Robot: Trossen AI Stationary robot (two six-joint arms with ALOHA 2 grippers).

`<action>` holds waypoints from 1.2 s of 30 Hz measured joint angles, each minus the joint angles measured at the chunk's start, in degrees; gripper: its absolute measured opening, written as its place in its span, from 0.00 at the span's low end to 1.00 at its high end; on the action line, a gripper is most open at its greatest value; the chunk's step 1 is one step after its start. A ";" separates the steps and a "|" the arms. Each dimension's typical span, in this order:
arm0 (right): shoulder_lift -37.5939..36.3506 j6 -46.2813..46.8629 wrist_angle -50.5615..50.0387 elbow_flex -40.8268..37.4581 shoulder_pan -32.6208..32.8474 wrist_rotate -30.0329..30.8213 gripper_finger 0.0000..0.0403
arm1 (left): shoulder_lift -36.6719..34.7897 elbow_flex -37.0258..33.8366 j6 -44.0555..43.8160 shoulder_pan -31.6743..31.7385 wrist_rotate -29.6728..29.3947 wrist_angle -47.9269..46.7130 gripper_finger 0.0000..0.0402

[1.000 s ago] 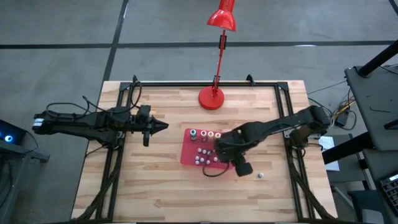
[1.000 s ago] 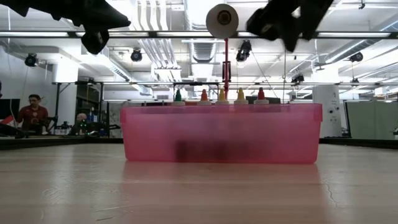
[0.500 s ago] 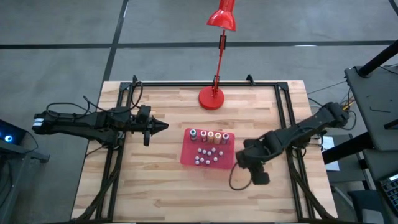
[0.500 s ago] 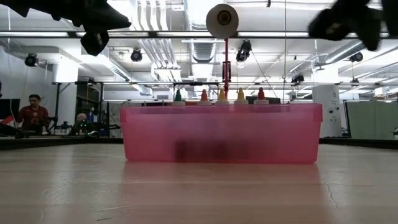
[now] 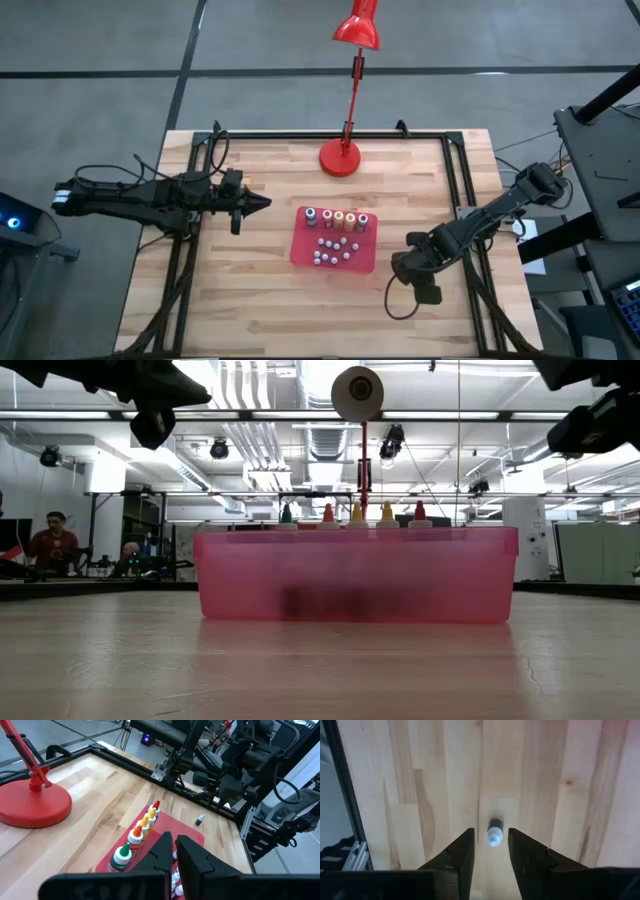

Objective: Pick & Place food coloring
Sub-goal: Put the small green food coloring bottle into the red bin

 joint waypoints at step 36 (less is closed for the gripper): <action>-1.32 4.12 12.11 -14.92 13.15 7.76 0.48 | 0.00 0.00 -0.07 -0.01 0.00 -0.04 0.00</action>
